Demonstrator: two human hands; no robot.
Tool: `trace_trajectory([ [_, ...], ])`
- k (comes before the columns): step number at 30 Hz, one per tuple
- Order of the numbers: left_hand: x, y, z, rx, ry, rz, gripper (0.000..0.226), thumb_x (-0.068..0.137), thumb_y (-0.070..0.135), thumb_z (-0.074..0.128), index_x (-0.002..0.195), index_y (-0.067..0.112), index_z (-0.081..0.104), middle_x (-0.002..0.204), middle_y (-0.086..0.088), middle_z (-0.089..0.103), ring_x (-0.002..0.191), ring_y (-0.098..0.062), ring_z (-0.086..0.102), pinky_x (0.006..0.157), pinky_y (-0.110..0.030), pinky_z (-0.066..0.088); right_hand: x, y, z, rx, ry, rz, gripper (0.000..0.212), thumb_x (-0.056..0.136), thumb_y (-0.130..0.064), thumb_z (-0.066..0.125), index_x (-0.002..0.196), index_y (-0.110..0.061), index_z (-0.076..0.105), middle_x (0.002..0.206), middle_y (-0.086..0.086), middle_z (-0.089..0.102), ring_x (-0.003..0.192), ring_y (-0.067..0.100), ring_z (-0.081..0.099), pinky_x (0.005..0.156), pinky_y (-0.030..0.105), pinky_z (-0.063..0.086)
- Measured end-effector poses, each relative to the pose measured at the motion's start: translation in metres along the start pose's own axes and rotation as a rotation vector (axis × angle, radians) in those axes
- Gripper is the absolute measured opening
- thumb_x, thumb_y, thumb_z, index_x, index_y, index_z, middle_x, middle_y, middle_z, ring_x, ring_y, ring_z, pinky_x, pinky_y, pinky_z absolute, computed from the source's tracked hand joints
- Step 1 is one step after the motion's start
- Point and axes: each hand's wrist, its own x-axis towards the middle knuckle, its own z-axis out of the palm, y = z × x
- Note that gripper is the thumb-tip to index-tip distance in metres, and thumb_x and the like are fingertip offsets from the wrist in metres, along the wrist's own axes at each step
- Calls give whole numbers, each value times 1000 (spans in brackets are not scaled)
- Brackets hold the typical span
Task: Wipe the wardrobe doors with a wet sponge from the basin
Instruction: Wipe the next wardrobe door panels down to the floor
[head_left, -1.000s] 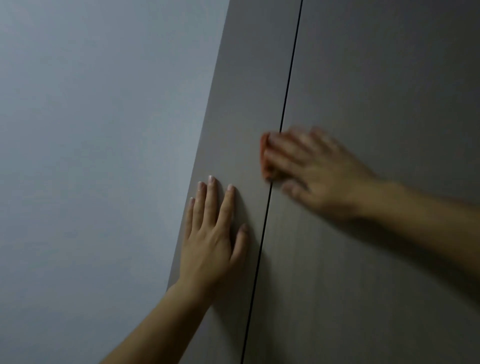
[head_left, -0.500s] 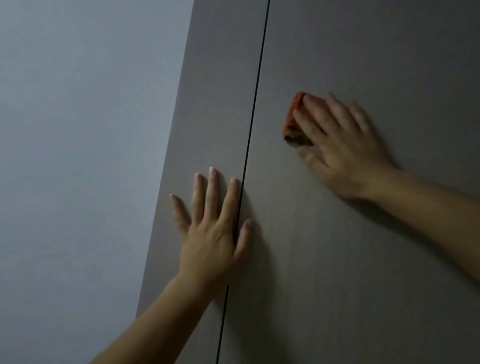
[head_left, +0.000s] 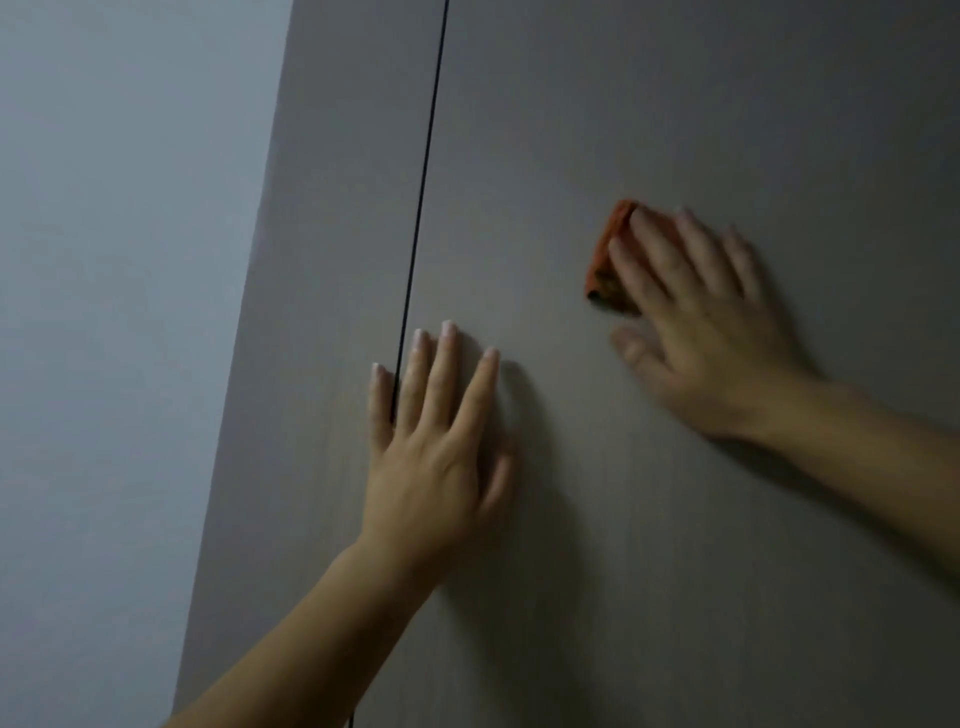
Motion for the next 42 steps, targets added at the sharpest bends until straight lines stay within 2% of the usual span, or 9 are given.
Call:
trace_trajectory([
  [3, 2, 14, 6, 6, -19, -35, 74, 97, 57, 31, 162, 23, 22, 171, -14, 3, 158, -32, -7, 123, -65, 2, -55, -7, 5, -23, -50, -348, 72, 101, -57, 27, 162, -19, 23, 170, 10, 16, 156, 39, 15, 124, 58, 15],
  [5, 4, 22, 6, -5, -16, -95, 74, 97, 58, 31, 161, 22, 25, 171, -14, 2, 158, -32, -9, 123, -66, 0, -56, 18, 4, -25, -39, -433, 67, 103, -54, 28, 161, -21, 25, 169, 8, 19, 154, 38, 20, 124, 56, 16],
  [11, 15, 70, 11, -50, -17, -93, 75, 97, 58, 30, 163, 25, 15, 171, -13, -8, 156, -30, -20, 122, -64, -8, -17, 85, -4, -4, -7, 62, 76, 95, -56, 28, 160, -16, 27, 169, 10, 20, 154, 39, 18, 122, 57, 15],
  [17, 22, 99, 23, -26, -44, -32, 74, 98, 58, 33, 163, 27, 14, 171, -13, -8, 156, -30, -20, 121, -67, -7, -97, 80, 2, -42, -78, -422, 69, 102, -55, 29, 161, -20, 25, 169, 9, 18, 155, 38, 17, 124, 57, 16],
  [23, 34, 136, 23, -18, -38, -30, 73, 97, 55, 32, 162, 21, 22, 171, -15, -3, 157, -32, -16, 122, -66, -8, -52, 148, -1, 4, -6, 91, 74, 96, -54, 31, 161, -19, 25, 169, 8, 20, 154, 39, 18, 123, 56, 14],
  [29, 44, 168, 33, 11, -45, 77, 70, 99, 54, 31, 161, 21, 25, 170, -17, 7, 158, -35, -5, 121, -68, -3, -133, 139, 2, -46, -98, -370, 71, 101, -58, 31, 162, -23, 23, 170, 9, 17, 155, 39, 15, 125, 55, 13],
  [32, 49, 184, 38, 34, -55, 101, 68, 99, 53, 32, 160, 23, 26, 170, -18, 8, 157, -37, -3, 121, -69, 0, -105, 196, 5, -46, -20, -137, 69, 99, -54, 32, 160, -20, 28, 167, 9, 25, 151, 40, 25, 121, 55, 21],
  [36, 55, 217, 44, 15, -43, 135, 66, 99, 52, 34, 159, 23, 31, 170, -16, 10, 158, -36, -2, 122, -68, 3, -93, 236, 1, 6, 6, 174, 74, 97, -55, 28, 161, -19, 25, 169, 8, 19, 154, 39, 17, 122, 59, 18],
  [42, 54, 253, 56, 33, -54, 205, 65, 101, 52, 33, 158, 22, 34, 169, -17, 13, 158, -34, 2, 122, -68, 8, -177, 230, 7, -39, -59, -326, 67, 103, -55, 26, 162, -23, 19, 170, 7, 16, 156, 36, 15, 125, 53, 13],
])
